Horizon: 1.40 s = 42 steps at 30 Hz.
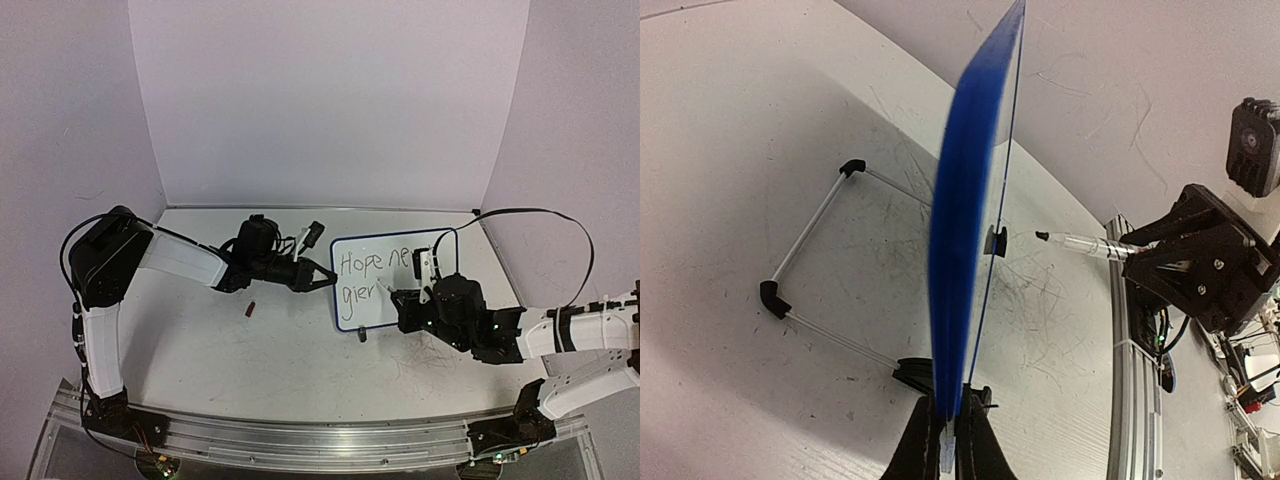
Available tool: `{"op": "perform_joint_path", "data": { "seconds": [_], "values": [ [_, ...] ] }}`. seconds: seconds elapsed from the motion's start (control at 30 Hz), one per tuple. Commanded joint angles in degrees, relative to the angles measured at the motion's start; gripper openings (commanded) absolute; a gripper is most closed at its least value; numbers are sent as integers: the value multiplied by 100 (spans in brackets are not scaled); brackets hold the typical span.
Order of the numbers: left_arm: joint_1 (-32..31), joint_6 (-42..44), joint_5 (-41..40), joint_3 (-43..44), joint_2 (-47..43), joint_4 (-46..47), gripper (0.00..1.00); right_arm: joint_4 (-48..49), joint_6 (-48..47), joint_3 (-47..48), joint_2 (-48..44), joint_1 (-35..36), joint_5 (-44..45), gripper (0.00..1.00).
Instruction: Write a sentence on the whiteboard
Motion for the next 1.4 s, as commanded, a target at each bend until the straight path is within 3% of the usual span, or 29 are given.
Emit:
{"op": "perform_joint_path", "data": {
  "seconds": [0.0,0.8,1.37],
  "values": [
    [45,72,-91,-76,-324,-186,0,192,-72,141,77,34,41,0],
    [49,81,-77,-84,-339,-189,0,268,204,240,481,27,446,0],
    [49,90,-72,-66,-345,-190,0,58,195,346,784,119,272,0]
  ]
}}
